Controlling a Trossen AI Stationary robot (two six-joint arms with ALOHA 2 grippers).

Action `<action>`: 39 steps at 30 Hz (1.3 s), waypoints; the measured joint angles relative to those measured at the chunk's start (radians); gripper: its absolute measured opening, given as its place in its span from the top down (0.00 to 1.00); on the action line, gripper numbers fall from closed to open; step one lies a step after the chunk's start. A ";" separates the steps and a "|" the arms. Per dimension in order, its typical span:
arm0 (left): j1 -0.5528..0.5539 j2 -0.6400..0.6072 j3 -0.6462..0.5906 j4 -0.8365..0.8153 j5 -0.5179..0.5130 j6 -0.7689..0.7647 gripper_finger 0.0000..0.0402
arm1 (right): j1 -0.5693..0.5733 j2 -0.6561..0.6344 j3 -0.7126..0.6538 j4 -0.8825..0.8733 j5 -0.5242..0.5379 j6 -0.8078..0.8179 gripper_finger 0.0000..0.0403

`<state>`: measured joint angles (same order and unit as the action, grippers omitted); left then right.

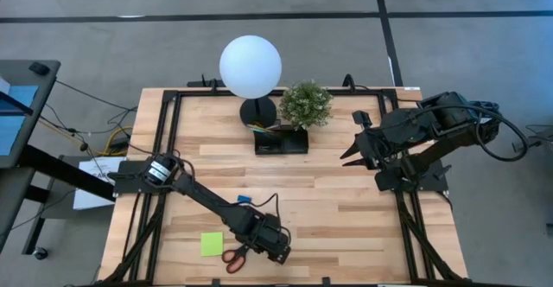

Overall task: Pick and place office supplies into organizer
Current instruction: Put the black binder clip into the black desk organizer

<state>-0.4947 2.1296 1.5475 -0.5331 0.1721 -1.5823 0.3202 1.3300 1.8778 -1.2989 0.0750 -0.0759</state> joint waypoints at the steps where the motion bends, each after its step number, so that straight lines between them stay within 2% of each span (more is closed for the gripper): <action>1: -0.003 0.000 0.000 0.010 -0.005 -0.010 0.40 | 0.000 0.000 0.000 -0.001 0.000 0.000 0.82; 5: -0.009 0.000 0.000 0.027 -0.057 -0.035 0.40 | 0.000 0.000 0.000 -0.001 0.000 -0.001 0.82; 10: -0.008 0.023 0.000 0.033 -0.075 -0.051 0.40 | 0.000 0.000 0.000 0.000 0.000 -0.003 0.82; 16: -0.007 0.070 0.005 0.088 -0.019 -0.089 0.40 | 0.000 -0.001 0.000 0.000 0.000 -0.003 0.82; 20: -0.010 0.073 0.005 0.068 -0.044 -0.115 0.40 | 0.000 -0.001 0.000 0.001 0.000 -0.003 0.82; 31: 0.006 0.076 0.006 -0.001 0.029 -0.132 0.41 | 0.000 -0.001 0.000 0.023 -0.001 -0.002 0.82; 33: 0.008 0.076 0.005 -0.010 0.027 -0.132 0.43 | 0.000 0.010 -0.005 0.065 -0.038 0.013 0.82; 37: 0.023 0.076 0.004 -0.015 0.039 -0.132 0.48 | 0.019 0.017 -0.060 0.071 -0.197 0.014 0.82; 39: 0.031 0.076 0.003 -0.017 0.050 -0.129 0.50 | 0.031 0.014 -0.105 0.080 -0.218 0.014 0.82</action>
<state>-0.4637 2.2059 1.5509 -0.5503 0.2219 -1.7110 0.3512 1.3445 1.7725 -1.2192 -0.1431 -0.0622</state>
